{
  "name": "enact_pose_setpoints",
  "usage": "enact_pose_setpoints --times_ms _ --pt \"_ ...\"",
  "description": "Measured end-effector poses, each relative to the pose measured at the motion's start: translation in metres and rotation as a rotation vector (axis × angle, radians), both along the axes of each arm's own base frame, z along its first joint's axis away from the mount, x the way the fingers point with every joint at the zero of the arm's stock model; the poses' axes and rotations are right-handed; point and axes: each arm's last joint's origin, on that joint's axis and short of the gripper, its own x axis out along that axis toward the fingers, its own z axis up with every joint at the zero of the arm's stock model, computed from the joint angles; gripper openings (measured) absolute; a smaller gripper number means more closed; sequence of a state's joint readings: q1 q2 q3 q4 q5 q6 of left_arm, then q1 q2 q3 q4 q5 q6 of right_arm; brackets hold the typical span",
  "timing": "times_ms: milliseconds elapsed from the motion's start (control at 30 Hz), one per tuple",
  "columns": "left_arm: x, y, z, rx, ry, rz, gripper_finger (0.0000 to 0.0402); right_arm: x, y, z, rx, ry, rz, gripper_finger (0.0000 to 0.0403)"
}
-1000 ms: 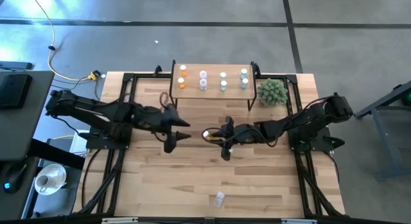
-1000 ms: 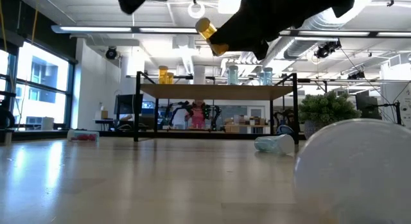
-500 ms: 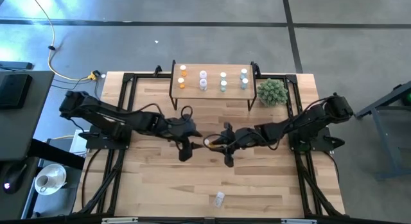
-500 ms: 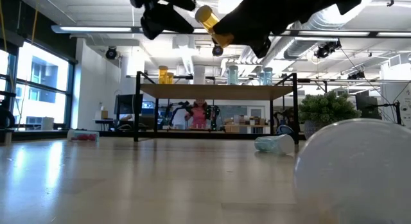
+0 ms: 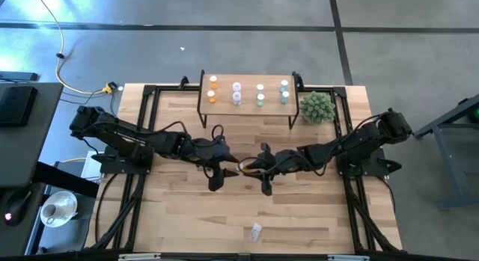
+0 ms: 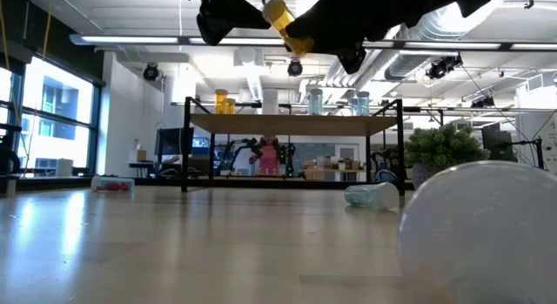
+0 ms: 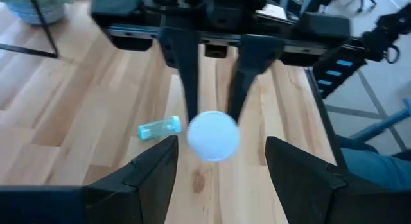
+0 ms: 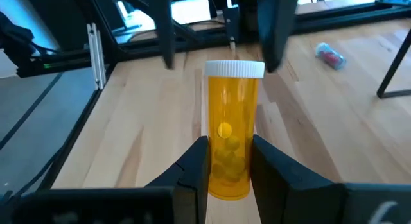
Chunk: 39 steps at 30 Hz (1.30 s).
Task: Pick and place medicine bottles onto shelf by color
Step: Put the orange pill bottle on the shelf and aligned with the other orange pill bottles
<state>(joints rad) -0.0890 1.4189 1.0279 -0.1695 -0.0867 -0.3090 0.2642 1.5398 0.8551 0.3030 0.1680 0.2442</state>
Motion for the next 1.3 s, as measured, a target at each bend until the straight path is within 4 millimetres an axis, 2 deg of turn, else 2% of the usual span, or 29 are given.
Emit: enact_pose_setpoints --times_ms 500,1033,1300 --pt "0.0026 0.0013 0.0043 0.000 -0.052 0.014 0.0219 0.0020 0.0004 0.0054 -0.026 -0.062 0.012 0.0074" --pt "0.0030 0.0009 0.0053 0.001 -0.062 0.003 0.0161 0.0020 0.0005 0.0054 -0.027 -0.062 0.013 0.0074" --pt "0.0030 0.0008 0.0053 0.000 -0.062 0.001 0.0153 0.0025 0.0006 0.0071 -0.024 -0.080 0.013 0.0074"
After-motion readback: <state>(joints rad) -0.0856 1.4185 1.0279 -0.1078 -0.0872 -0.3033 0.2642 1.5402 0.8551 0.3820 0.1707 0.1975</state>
